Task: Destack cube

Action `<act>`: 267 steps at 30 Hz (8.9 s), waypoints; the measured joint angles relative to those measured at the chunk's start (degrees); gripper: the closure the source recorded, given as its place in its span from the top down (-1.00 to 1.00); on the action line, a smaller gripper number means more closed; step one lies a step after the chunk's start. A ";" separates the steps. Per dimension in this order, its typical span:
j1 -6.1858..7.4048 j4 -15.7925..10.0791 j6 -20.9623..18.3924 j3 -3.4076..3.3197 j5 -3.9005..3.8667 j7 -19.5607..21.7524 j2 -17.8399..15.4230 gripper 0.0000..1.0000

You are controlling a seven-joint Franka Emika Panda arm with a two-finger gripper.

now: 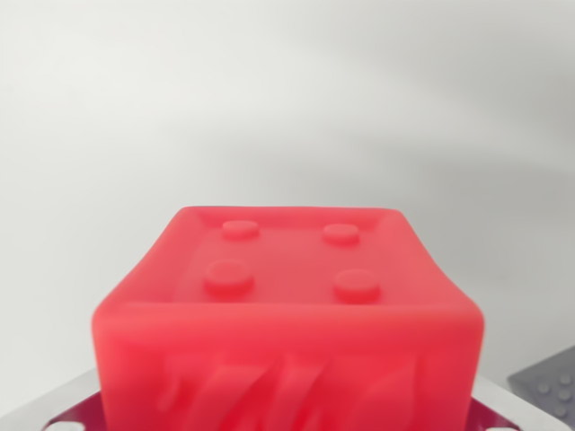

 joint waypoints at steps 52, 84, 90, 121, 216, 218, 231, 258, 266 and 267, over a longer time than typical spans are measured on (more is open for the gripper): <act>2.15 3.88 1.64 2.91 -1.69 -9.79 5.86 -1.00; 2.15 5.44 9.56 2.89 -1.70 -9.81 15.28 -1.00; 2.15 5.76 10.38 2.89 -1.70 -9.81 16.40 -1.00; 2.17 6.49 11.75 2.88 -1.70 -9.81 18.48 1.00; 2.17 7.05 -12.62 2.88 -1.70 -9.81 -5.73 1.00; 2.17 7.36 -13.35 2.88 -1.70 -9.81 -6.17 1.00; 2.17 10.11 -18.58 2.88 -1.70 -9.83 -8.68 1.00; 2.17 11.83 -21.39 2.88 -1.70 -9.85 -9.71 1.00; 2.17 11.83 -21.39 2.88 -1.70 -9.85 -9.71 1.00; 2.17 11.83 -21.39 2.88 -1.70 -9.85 -9.71 1.00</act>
